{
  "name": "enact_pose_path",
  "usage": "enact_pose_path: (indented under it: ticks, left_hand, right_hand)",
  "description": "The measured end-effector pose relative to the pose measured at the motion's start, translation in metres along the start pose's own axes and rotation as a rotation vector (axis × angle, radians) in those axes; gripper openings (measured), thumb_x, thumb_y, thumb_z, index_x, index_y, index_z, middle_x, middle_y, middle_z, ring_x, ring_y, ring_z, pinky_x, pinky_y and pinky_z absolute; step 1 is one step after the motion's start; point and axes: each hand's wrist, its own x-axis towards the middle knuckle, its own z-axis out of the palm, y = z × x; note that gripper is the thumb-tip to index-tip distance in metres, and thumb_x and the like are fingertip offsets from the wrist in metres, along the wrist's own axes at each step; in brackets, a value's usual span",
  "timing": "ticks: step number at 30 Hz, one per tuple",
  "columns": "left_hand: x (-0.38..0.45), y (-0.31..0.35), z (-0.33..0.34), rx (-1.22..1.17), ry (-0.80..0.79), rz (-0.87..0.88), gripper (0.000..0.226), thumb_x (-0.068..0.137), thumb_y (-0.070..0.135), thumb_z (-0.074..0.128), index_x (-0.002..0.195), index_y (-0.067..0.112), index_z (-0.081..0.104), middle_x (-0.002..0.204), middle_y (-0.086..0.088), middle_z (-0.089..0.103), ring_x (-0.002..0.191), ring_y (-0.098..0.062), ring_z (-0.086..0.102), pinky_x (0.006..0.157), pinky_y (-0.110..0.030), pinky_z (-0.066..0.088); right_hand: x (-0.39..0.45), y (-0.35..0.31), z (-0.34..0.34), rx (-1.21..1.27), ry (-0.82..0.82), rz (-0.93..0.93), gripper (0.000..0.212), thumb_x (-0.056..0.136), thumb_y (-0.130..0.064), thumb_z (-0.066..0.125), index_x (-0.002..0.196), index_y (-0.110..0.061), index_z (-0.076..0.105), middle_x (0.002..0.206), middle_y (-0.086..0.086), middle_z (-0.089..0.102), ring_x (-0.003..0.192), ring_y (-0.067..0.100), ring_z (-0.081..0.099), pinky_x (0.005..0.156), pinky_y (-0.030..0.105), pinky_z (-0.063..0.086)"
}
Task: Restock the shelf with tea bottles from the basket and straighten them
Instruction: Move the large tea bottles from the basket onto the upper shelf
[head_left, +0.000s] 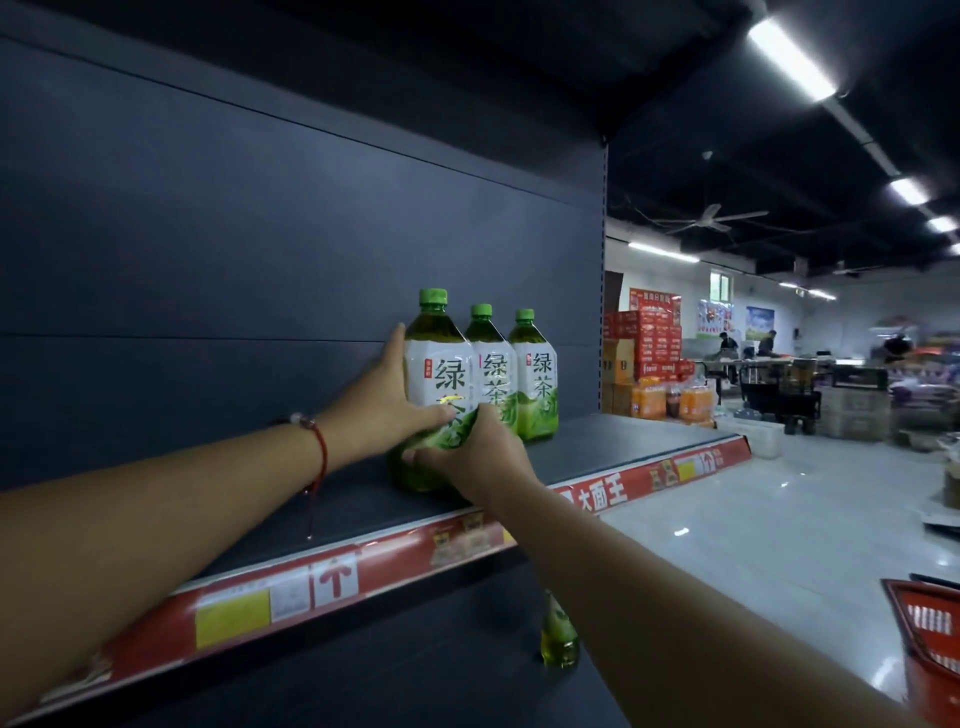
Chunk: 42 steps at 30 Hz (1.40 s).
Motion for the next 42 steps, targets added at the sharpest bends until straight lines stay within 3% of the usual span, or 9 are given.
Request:
enact_pose_path:
  ticks: [8,15,23,28,30,33,35,39,42]
  left_hand:
    - [0.041,-0.019,0.014,0.057,0.001,-0.069,0.123,0.070,0.041,0.081,0.153,0.022,-0.008,0.142,0.000,0.049,0.118,-0.021,0.055,0.095,-0.038,0.048]
    - [0.054,-0.037,0.026,0.011,0.049,-0.055,0.116,0.072,0.038,0.080,0.153,0.024,-0.003,0.138,0.000,0.054,0.117,-0.021,0.057,0.094,-0.037,0.048]
    - [0.053,-0.042,0.036,-0.015,0.116,-0.052,0.112,0.076,0.040,0.076,0.153,0.026,-0.003,0.138,0.001,0.053,0.120,-0.021,0.055,0.096,-0.037,0.046]
    - [0.049,-0.042,0.036,-0.003,0.133,-0.067,0.109,0.077,0.042,0.074,0.153,0.025,-0.003,0.140,-0.001,0.051,0.121,-0.024,0.055,0.098,-0.040,0.046]
    - [0.047,-0.041,0.037,0.036,0.144,-0.076,0.106,0.079,0.044,0.071,0.152,0.026,-0.004,0.139,-0.003,0.052,0.119,-0.026,0.056,0.096,-0.041,0.048]
    - [0.040,-0.041,0.036,0.154,0.105,-0.093,0.101,0.083,0.051,0.063,0.151,0.029,-0.009,0.132,-0.007,0.058,0.108,-0.030,0.061,0.089,-0.043,0.052]
    - [0.034,-0.037,0.029,0.319,0.056,-0.111,0.094,0.084,0.055,0.058,0.152,0.027,-0.001,0.125,-0.009,0.061,0.102,-0.031,0.063,0.083,-0.041,0.054]
    - [0.002,-0.004,0.017,0.639,-0.019,-0.038,0.060,0.083,0.059,0.051,0.128,0.019,0.048,0.118,-0.009,0.062,0.100,-0.030,0.061,0.078,-0.035,0.052]
    - [-0.045,0.030,0.038,0.604,0.012,0.163,0.051,0.085,0.059,0.047,0.122,0.025,0.052,0.121,-0.002,0.060,0.105,-0.025,0.058,0.082,-0.035,0.047]
  right_hand:
    - [0.038,-0.001,0.020,-0.079,0.005,0.073,0.076,0.065,-0.057,0.084,0.117,-0.017,0.044,0.120,0.008,0.060,0.112,0.030,0.058,0.090,0.037,0.050]
    - [0.054,-0.001,0.029,-0.127,0.034,0.087,0.085,0.069,-0.055,0.082,0.131,-0.013,0.042,0.131,0.011,0.044,0.124,0.031,0.046,0.102,0.038,0.041]
    - [0.060,0.002,0.034,-0.187,0.076,0.050,0.086,0.068,-0.054,0.083,0.131,-0.008,0.048,0.129,0.013,0.047,0.116,0.031,0.055,0.095,0.035,0.047]
    - [0.055,-0.004,0.018,-0.424,-0.030,-0.031,0.055,0.085,-0.043,0.072,0.124,-0.007,0.057,0.123,0.013,0.060,0.112,0.029,0.061,0.079,0.030,0.044]
    - [0.050,-0.008,0.011,-0.568,-0.070,-0.108,0.041,0.095,-0.033,0.059,0.128,-0.007,0.058,0.127,0.012,0.061,0.119,0.028,0.059,0.086,0.031,0.046]
    - [0.038,-0.004,-0.005,-0.667,-0.178,-0.131,0.044,0.099,-0.038,0.052,0.129,-0.007,0.057,0.129,0.012,0.060,0.120,0.031,0.057,0.093,0.036,0.046]
    - [0.026,0.007,-0.021,-0.714,-0.215,-0.120,0.050,0.098,-0.045,0.052,0.129,-0.006,0.056,0.131,0.012,0.059,0.119,0.031,0.057,0.092,0.036,0.046]
    - [-0.009,0.035,-0.061,-0.785,-0.170,-0.194,0.057,0.097,-0.052,0.047,0.139,-0.014,0.050,0.143,0.011,0.053,0.130,0.031,0.048,0.106,0.041,0.039]
    - [-0.051,0.056,-0.091,-0.773,-0.126,-0.265,0.063,0.098,-0.056,0.043,0.150,-0.019,0.039,0.155,0.005,0.040,0.144,0.026,0.033,0.118,0.042,0.024]
